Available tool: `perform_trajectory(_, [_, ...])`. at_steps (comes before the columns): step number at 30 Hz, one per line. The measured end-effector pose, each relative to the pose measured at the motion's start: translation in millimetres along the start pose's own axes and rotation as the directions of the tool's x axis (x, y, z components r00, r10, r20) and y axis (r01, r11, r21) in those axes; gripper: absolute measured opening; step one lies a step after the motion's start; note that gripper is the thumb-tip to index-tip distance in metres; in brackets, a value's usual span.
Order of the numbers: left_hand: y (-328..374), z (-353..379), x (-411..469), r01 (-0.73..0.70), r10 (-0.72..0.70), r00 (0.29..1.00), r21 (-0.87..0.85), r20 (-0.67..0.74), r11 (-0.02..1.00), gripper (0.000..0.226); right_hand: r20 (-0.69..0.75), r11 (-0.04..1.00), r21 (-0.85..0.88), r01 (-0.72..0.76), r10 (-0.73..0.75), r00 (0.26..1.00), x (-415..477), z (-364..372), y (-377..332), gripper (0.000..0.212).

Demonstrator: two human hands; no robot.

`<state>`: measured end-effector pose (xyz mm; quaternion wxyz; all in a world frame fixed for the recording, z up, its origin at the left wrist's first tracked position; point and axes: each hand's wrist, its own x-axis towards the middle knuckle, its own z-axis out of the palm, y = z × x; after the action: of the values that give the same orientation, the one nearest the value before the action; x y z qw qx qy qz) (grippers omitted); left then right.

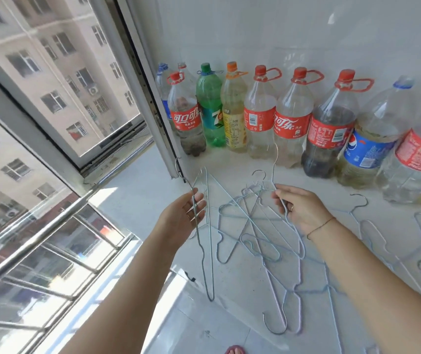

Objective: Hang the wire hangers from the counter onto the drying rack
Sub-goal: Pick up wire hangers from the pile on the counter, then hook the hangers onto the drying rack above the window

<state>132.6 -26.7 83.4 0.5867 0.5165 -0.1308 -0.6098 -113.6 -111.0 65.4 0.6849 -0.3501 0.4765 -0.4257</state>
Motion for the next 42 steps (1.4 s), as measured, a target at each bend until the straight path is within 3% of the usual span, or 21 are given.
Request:
perform_trajectory(6, [1,-19,-102,-0.168,0.160,0.982,-0.067,-0.101,0.984,0.015,0.300,1.000,0.002,-0.023,0.021,0.954,-65,35,-12,0.013])
perform_trajectory(13, [-7,-60,-237,-0.347,0.322,0.922,-0.090,-0.215,0.934,0.023,0.528,0.995,-0.083,-0.054,0.090,0.845,-151,88,-6,0.013])
perform_trajectory(21, [-25,-139,-414,-0.536,0.447,0.781,-0.099,-0.436,0.838,0.035,0.791,0.964,-0.213,-0.156,0.264,0.552,-282,188,35,0.017])
perform_trajectory(25, [-37,-184,-514,-0.631,0.503,0.682,-0.079,-0.532,0.772,0.024,0.860,0.943,-0.273,-0.192,0.329,0.390,-371,243,66,0.018])
perform_trajectory(29, [-52,-228,-613,-0.688,0.523,0.585,-0.037,-0.620,0.725,0.030,0.898,0.927,-0.315,-0.204,0.361,0.250,-472,291,99,0.026])
perform_trajectory(38, [-73,-326,-813,-0.677,0.501,0.413,0.113,-0.761,0.727,0.032,0.928,0.909,-0.346,-0.234,0.369,0.061,-675,386,172,0.028])
perform_trajectory(42, [-63,-361,-876,-0.690,0.535,0.342,0.180,-0.773,0.701,0.023,0.946,0.923,-0.322,-0.212,0.324,-0.022,-746,425,183,0.028])
